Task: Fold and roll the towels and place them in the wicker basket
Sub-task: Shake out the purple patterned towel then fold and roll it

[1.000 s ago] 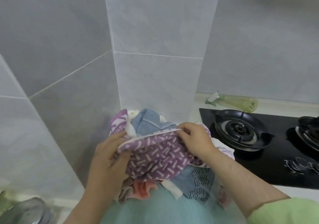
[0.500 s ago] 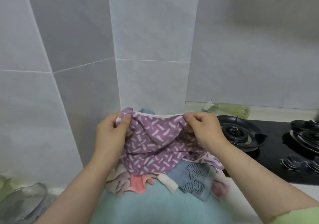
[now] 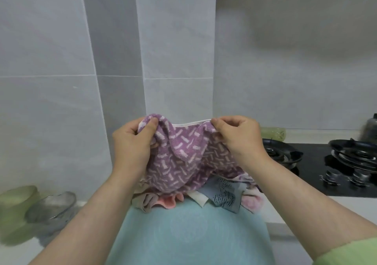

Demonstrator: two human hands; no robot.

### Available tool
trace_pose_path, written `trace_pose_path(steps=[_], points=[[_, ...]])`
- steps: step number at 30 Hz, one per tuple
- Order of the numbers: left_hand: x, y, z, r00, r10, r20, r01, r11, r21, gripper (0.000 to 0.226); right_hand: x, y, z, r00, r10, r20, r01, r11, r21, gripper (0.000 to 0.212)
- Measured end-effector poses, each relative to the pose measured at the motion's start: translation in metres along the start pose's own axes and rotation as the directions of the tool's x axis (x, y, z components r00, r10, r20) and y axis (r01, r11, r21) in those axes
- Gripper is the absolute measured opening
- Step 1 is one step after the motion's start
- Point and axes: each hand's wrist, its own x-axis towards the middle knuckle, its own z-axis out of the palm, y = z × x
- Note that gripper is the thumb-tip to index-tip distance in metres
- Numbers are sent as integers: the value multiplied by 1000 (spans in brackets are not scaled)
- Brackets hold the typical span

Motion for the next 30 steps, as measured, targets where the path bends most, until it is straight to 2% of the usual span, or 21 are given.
trace_pose_path(steps=[4, 10, 13, 17, 20, 24, 26, 28, 29, 30], points=[[-23, 29, -26, 999, 34, -8, -35, 999, -24, 17, -35, -27, -3, 999, -53, 2, 53, 999, 12, 11], [-42, 58, -68, 999, 37, -10, -38, 997, -71, 28, -70, -71, 5, 988, -155, 7, 155, 987, -32, 10], [-49, 61, -84, 999, 31, 20, -31, 999, -43, 39, -83, -88, 9, 993, -122, 9, 122, 992, 23, 8], [-62, 70, -94, 999, 24, 33, -25, 999, 37, 27, -100, -99, 13, 994, -87, 61, 86, 996, 11, 11], [-70, 63, -99, 1000, 15, 22, -18, 990, 137, 29, -109, -84, 15, 993, -4, 118, 9, 999, -42, 19], [-79, 14, -110, 988, -141, 69, 112, 939, 325, 35, -117, -28, 17, 974, 169, 152, -159, 984, -80, 26], [-87, -10, -114, 975, -211, 75, 162, 895, 416, 29, -120, 6, 19, 954, 246, 171, -235, 969, -79, 29], [-98, -30, -115, 949, -287, 129, 198, 863, 466, 12, -126, 40, 22, 920, 324, 220, -300, 944, -139, 29], [-102, -36, -115, 932, -319, 172, 202, 851, 485, 11, -129, 52, 24, 901, 357, 248, -321, 931, -174, 28], [-106, -45, -115, 911, -354, 210, 206, 834, 512, 20, -132, 65, 25, 884, 381, 271, -332, 919, -211, 27]])
